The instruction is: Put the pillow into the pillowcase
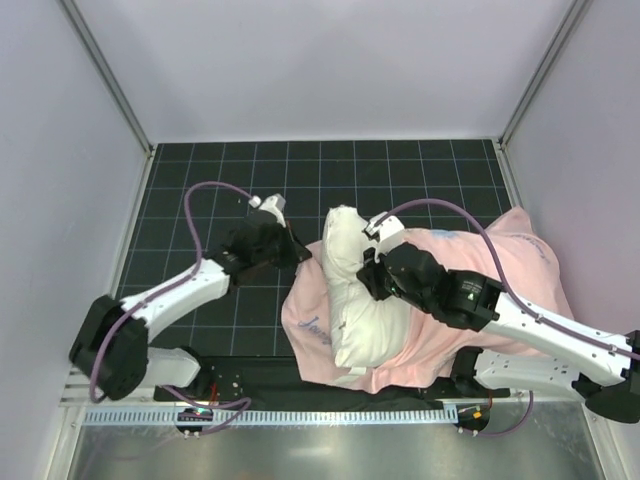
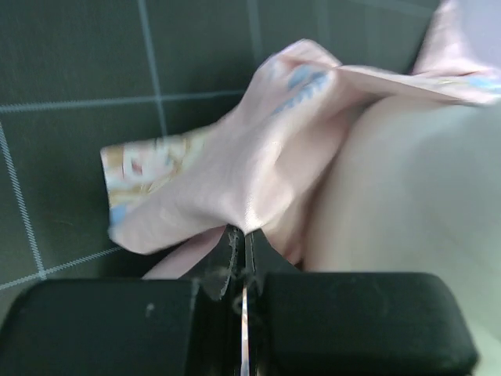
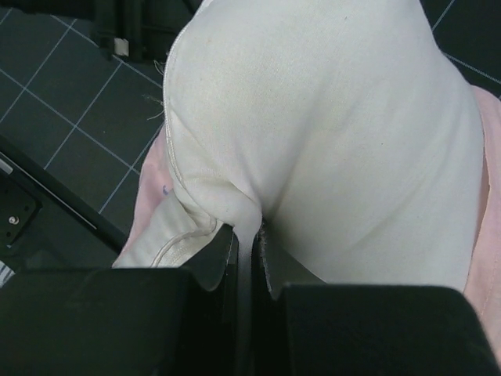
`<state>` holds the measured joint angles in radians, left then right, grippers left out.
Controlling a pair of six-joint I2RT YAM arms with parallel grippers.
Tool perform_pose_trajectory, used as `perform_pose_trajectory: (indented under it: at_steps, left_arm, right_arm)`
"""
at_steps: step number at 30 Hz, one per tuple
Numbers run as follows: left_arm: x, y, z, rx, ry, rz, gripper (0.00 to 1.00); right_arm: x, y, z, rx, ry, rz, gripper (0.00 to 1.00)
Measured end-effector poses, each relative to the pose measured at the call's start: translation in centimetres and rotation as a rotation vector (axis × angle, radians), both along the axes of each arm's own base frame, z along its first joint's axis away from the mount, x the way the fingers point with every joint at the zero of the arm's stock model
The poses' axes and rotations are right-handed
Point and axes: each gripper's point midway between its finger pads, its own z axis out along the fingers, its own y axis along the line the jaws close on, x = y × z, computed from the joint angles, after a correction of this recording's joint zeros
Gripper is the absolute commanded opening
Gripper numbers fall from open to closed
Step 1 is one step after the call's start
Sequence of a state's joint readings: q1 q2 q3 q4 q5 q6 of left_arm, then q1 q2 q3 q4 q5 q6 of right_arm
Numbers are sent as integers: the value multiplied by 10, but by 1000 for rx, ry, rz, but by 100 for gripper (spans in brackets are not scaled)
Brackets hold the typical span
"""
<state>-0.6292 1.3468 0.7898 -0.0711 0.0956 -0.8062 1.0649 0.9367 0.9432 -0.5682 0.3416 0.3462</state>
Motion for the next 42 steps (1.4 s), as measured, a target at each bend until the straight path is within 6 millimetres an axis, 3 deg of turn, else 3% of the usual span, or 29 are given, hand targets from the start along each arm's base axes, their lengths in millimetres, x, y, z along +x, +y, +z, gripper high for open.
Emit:
perform_pose_trajectory:
  at_steps: [3,11,14,17,21,27,29,32,36,42]
  left_arm:
    - [-1,14,46,-81,-72,13,0]
    - [-11,34,127,-261,-159,8,0]
    - [-11,40,155,-340,-169,10,0]
    - [-10,43,192,-419,-191,-9,0]
    - [-8,59,231,-484,-206,-9,0]
    - [14,114,237,-552,-135,134,0]
    - [20,136,242,-577,-143,185,0]
    - [17,148,238,-602,-109,191,0]
    - [16,158,221,-607,-58,223,0]
    - [18,164,202,-504,-81,234,0]
  right_arm:
    - [2,4,17,-9,3,6,4]
    - [12,20,102,20,-73,39,4]
    - [17,33,120,4,-75,72,4]
    - [24,45,111,-54,-53,78,4]
    - [40,43,71,-201,-16,-3,4]
    - [77,19,19,-423,-5,-251,4]
    - [90,11,-6,-501,21,-300,4]
    - [108,0,-34,-585,46,-361,4]
    - [121,-5,-38,-568,48,-411,4]
    - [122,1,-21,-481,43,-362,4]
